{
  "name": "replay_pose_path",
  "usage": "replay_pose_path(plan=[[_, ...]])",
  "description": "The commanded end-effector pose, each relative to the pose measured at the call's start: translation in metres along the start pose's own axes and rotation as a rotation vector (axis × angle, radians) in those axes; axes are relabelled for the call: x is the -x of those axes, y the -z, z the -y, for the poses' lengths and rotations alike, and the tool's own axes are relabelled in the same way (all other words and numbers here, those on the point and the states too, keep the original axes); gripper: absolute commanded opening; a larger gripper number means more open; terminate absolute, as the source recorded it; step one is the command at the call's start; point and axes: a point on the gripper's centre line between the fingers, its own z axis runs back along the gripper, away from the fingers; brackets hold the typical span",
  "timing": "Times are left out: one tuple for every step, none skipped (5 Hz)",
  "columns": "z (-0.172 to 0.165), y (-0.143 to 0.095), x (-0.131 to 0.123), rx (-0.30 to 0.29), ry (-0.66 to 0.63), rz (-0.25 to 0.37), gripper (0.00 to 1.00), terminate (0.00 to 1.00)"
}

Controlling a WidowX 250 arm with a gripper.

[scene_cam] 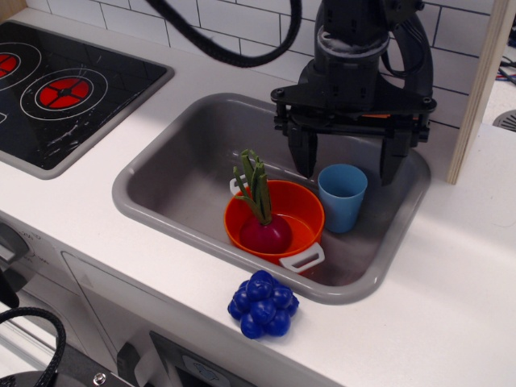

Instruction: Take beet from pot sink

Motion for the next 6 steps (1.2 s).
replay_pose_path(plan=[[0.000, 0.000, 0.000, 0.000, 0.000, 0.000, 1.00, 0.00], [-0.028, 0.003, -0.008, -0.015, -0.021, 0.030, 1.00, 0.00], [-0.057, -0.005, -0.017, -0.016, -0.033, 0.066, 1.00, 0.00], [-0.082, -0.011, -0.025, -0.020, -0.074, 0.089, 1.00, 0.00], [-0.094, -0.012, -0.032, -0.043, -0.128, 0.079, 1.00, 0.00], [-0.089, 0.016, -0.031, -0.042, -0.182, 0.066, 1.00, 0.00]])
